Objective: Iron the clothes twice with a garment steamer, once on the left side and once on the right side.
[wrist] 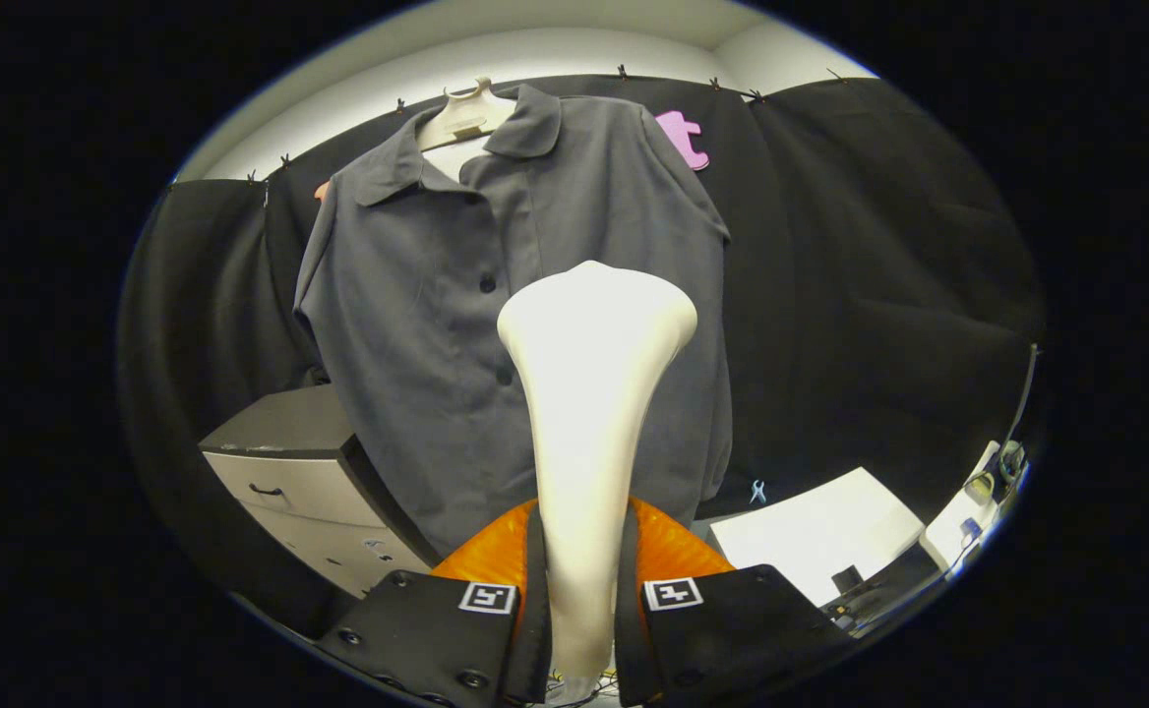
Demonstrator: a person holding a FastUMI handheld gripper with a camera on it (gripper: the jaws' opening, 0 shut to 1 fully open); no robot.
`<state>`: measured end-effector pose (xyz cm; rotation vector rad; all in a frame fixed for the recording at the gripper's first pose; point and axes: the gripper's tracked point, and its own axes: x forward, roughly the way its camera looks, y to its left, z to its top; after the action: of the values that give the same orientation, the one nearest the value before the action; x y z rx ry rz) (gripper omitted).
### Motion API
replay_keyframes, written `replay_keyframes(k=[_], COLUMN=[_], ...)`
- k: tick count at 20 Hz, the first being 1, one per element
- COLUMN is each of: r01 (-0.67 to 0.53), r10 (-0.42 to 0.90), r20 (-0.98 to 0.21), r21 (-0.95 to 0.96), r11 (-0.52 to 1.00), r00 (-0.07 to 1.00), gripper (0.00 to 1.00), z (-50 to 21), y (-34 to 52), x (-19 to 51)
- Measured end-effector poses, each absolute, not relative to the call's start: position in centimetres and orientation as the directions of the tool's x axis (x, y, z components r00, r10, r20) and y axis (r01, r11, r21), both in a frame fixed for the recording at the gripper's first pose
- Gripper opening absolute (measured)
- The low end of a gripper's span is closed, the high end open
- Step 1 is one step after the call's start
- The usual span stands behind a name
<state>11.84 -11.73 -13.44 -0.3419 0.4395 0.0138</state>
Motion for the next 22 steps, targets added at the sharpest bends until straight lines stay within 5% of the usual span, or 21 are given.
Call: replay_keyframes(k=[11, 22], r01=[-0.147, -0.213], r10=[0.015, 0.070], r20=[-0.350, -0.394], r21=[-0.353, -0.334], r11=[0.924, 0.918], r00=[0.937, 0.917], gripper=[0.34, 0.34], z=[-4.6, -7.4], y=[-10.1, -11.2], x=[21.1, 23.9])
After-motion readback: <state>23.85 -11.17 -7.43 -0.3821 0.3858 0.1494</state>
